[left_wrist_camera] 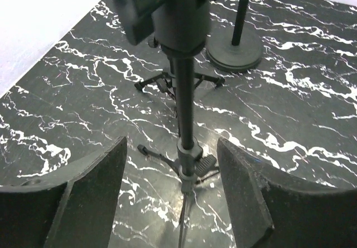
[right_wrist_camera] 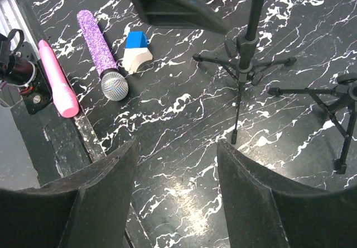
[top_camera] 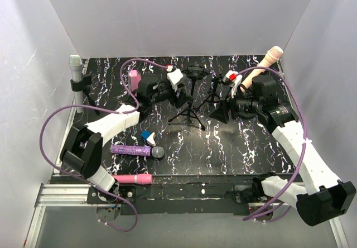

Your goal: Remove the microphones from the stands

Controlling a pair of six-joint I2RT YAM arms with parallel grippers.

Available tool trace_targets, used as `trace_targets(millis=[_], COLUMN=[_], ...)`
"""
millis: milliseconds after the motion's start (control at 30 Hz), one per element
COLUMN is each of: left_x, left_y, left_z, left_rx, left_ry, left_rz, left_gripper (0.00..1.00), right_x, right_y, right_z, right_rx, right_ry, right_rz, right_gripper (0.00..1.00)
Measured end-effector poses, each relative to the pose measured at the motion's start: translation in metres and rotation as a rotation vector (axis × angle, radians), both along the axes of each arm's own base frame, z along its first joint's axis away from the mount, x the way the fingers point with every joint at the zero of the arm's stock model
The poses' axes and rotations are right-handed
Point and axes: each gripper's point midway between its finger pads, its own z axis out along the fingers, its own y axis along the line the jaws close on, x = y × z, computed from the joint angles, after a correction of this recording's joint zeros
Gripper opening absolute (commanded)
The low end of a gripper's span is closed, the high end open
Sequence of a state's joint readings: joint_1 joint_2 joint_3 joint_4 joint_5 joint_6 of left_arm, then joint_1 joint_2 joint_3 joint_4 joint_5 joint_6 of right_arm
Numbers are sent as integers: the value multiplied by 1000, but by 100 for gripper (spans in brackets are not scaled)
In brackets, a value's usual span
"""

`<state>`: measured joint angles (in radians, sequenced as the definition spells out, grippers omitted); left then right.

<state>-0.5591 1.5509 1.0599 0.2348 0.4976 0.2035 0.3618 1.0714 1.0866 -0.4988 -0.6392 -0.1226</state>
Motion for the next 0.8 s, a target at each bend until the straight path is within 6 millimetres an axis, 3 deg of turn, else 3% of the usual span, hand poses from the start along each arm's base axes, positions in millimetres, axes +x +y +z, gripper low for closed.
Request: trace_targets(millis=[133,233,400,533,633,767,800], left_x=[14,14,9,4,0,-4,-5], left_y=[-15,-24,-31,-32,-30,-18,-12], left_z=[-7,-5,13,23,28,34,35], left_rx=[-44,-76,-128,-147,-150,-133,-128], left_ry=[-8,-19,-55,-79,-92,-97,-86], left_rz=[-4,-31,-74,-83,-78,-33,-4], left_gripper=[59,50,36,32,45,76,77], right_x=[-4,-7,-3,2,9,26,31], right_y=[0,0,3,7,16,37,41], right_z=[-3,-5,-12,-22,-32,-37,-37], right_rx=[-1,1,-3,-12,-32,-41,-40], right_ry=[27,46,85,122,130,92,78], right_rz=[4,9,5,6,4,-28,-41], right_gripper=[65,64,64,61,64,66,66])
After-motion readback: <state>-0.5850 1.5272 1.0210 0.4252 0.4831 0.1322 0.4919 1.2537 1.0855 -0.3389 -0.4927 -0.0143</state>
